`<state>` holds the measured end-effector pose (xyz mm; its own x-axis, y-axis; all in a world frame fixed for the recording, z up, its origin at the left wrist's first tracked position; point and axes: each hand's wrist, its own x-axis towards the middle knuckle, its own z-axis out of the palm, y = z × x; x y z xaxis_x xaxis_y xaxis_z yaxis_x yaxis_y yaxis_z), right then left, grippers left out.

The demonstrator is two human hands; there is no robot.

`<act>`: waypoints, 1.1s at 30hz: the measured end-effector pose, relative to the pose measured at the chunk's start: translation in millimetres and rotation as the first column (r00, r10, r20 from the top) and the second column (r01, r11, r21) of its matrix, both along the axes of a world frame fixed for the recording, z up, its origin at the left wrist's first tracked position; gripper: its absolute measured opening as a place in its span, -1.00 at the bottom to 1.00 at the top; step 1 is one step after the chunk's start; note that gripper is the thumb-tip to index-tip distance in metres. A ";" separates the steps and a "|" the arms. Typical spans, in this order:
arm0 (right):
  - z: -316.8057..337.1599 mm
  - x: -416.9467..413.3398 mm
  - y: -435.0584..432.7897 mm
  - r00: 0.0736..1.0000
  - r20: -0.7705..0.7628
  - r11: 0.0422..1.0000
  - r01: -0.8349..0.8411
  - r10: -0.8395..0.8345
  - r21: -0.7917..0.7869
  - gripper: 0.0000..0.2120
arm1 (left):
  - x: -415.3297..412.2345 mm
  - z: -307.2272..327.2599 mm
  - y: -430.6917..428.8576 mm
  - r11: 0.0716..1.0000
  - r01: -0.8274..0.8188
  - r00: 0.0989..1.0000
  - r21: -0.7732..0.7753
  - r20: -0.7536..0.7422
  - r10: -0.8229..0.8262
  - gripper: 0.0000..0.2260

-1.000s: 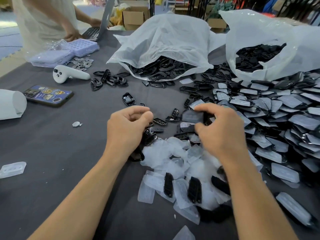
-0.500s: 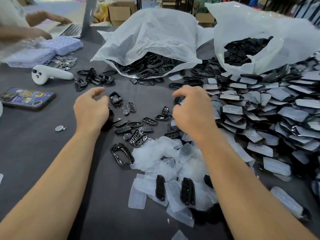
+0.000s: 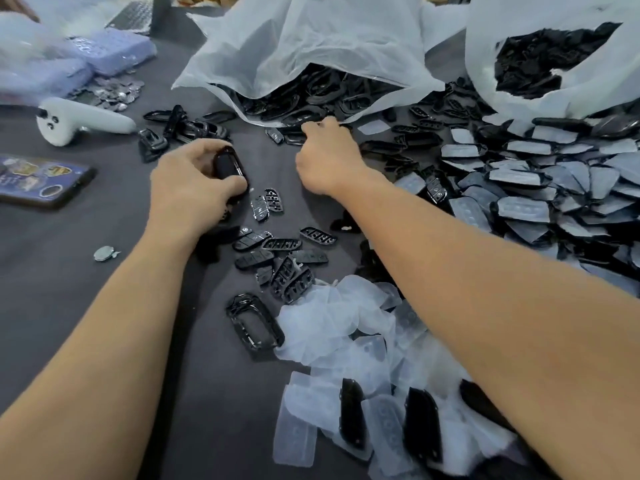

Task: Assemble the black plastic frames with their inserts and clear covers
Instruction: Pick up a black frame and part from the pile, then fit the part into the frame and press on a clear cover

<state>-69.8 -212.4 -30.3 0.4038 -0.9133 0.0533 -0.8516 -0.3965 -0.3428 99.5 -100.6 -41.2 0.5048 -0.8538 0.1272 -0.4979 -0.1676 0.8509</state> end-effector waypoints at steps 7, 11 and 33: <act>4.7 3.0 2.2 0.998 -0.015 0.998 0.067 -0.067 -0.016 -0.81 | -11.2 3.6 14.3 0.986 -0.065 0.990 -0.154 -0.131 0.045 -0.74; 16.6 -9.2 28.6 0.970 0.238 0.995 0.023 -0.047 0.102 -0.86 | -24.2 7.7 28.5 0.978 -0.048 0.985 -0.202 -0.172 0.013 -0.74; 22.9 -84.5 154.8 0.216 0.809 0.751 -0.301 -0.547 0.588 -0.82 | -103.9 29.2 65.3 0.935 0.284 0.856 -0.214 -0.384 -0.347 -0.86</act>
